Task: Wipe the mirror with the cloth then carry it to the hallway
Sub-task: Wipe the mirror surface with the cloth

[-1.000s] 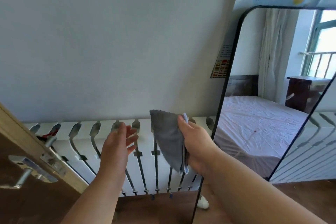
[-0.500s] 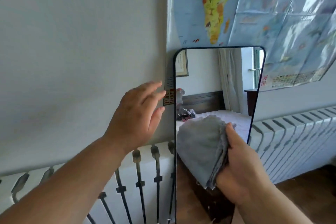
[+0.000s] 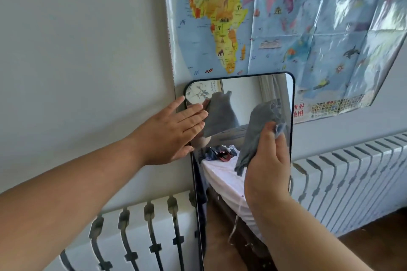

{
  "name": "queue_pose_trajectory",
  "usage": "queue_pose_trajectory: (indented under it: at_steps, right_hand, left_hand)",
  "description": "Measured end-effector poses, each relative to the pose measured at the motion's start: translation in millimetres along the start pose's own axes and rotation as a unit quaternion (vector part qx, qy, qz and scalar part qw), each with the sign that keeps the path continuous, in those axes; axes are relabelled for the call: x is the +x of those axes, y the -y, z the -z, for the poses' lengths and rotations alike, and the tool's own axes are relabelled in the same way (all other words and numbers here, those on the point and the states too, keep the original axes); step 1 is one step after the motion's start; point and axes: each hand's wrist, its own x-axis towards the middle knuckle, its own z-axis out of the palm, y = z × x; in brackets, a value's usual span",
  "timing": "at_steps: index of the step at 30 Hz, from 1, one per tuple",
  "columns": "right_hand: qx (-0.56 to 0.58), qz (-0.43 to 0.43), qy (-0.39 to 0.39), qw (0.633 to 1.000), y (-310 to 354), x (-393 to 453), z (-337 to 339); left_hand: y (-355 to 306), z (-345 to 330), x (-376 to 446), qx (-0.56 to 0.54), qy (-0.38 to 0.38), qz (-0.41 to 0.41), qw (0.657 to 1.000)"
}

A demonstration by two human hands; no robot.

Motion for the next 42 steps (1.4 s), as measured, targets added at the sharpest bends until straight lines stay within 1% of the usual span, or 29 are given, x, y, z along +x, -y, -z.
queue_pose_trajectory:
  at_steps: [2,4,6,8,10,11,14,16,17,18,21,22,24,25,26,27,28,29,31,32,33,34,35,36,37,38,39,40,42]
  right_hand:
    - [-0.057,0.082,0.034,0.994,-7,12,-12]
    - [-0.167,0.151,0.108,0.968,-23,23,-16]
    - [-0.32,0.215,0.183,0.904,-48,36,-16]
    - [-0.427,0.25,0.219,0.841,-73,43,-13]
    - [-0.49,0.244,0.226,0.806,-102,45,-8]
    - [-0.511,0.234,0.218,0.798,-115,45,-4]
    - [-0.531,0.253,0.183,0.787,-141,44,-1]
    - [-0.518,0.261,0.152,0.801,-152,41,-1]
    - [-0.505,0.247,0.128,0.817,-154,39,-1]
    - [-0.494,0.215,0.094,0.837,-153,37,0]
    - [-0.448,0.106,-0.055,0.886,-136,30,-1]
    - [-0.399,0.073,-0.101,0.908,-128,31,-2]
    - [-0.235,-0.032,-0.175,0.956,-109,38,-3]
    - [-0.141,-0.096,-0.203,0.964,-100,42,-3]
    - [-0.049,-0.147,-0.223,0.963,-92,46,-2]
    - [0.025,-0.164,-0.233,0.958,-85,49,-2]
    - [0.07,-0.144,-0.235,0.959,-79,51,-3]
    - [0.07,-0.097,-0.224,0.967,-72,52,-8]
    - [-0.02,0.031,-0.172,0.984,-64,53,-18]
    - [-0.096,0.091,-0.121,0.984,-67,54,-21]
    - [-0.194,0.135,-0.055,0.97,-74,57,-23]
    - [-0.308,0.167,0.006,0.937,-84,60,-25]
    - [-0.419,0.203,0.053,0.883,-94,64,-25]
    - [-0.498,0.242,0.088,0.828,-104,66,-26]
    - [-0.542,0.273,0.118,0.786,-112,68,-26]
    - [-0.565,0.294,0.139,0.758,-121,70,-24]
    - [-0.575,0.308,0.147,0.743,-127,71,-21]
    - [-0.576,0.317,0.145,0.739,-133,74,-17]
    - [-0.569,0.312,0.119,0.751,-139,82,-6]
  left_hand:
    - [6,-8,2,0.006,-0.018,-0.016,1.0]
    - [11,-19,4,0.005,-0.059,-0.027,0.998]
    - [15,-31,7,-0.013,-0.108,-0.039,0.993]
    - [19,-40,9,-0.035,-0.144,-0.053,0.988]
    - [26,-45,10,-0.034,-0.158,-0.077,0.984]
    - [30,-47,10,-0.029,-0.159,-0.092,0.983]
    - [38,-50,12,-0.022,-0.166,-0.117,0.979]
    - [39,-52,15,-0.02,-0.173,-0.127,0.976]
    - [39,-54,17,-0.022,-0.176,-0.132,0.975]
    - [40,-55,18,-0.024,-0.18,-0.134,0.974]
    - [40,-59,18,-0.027,-0.185,-0.131,0.973]
    - [39,-61,18,-0.027,-0.187,-0.128,0.974]
    - [36,-62,18,-0.028,-0.191,-0.121,0.974]
    - [35,-63,18,-0.029,-0.194,-0.118,0.974]
    - [34,-63,19,-0.03,-0.196,-0.116,0.973]
    - [33,-63,19,-0.032,-0.197,-0.114,0.973]
    - [33,-63,20,-0.034,-0.198,-0.112,0.973]
    - [33,-63,20,-0.036,-0.2,-0.11,0.973]
    - [32,-63,19,-0.043,-0.208,-0.104,0.972]
    - [32,-63,19,-0.047,-0.212,-0.101,0.971]
    - [31,-64,18,-0.049,-0.213,-0.1,0.971]
    - [31,-64,18,-0.047,-0.212,-0.101,0.971]
    - [32,-64,18,-0.044,-0.209,-0.103,0.971]
    - [32,-64,18,-0.039,-0.205,-0.105,0.972]
    - [32,-64,18,-0.033,-0.201,-0.105,0.973]
    - [33,-64,18,-0.029,-0.197,-0.105,0.974]
    - [33,-65,18,-0.026,-0.194,-0.105,0.975]
    - [33,-65,18,-0.024,-0.192,-0.104,0.976]
    - [33,-66,17,-0.022,-0.191,-0.103,0.976]
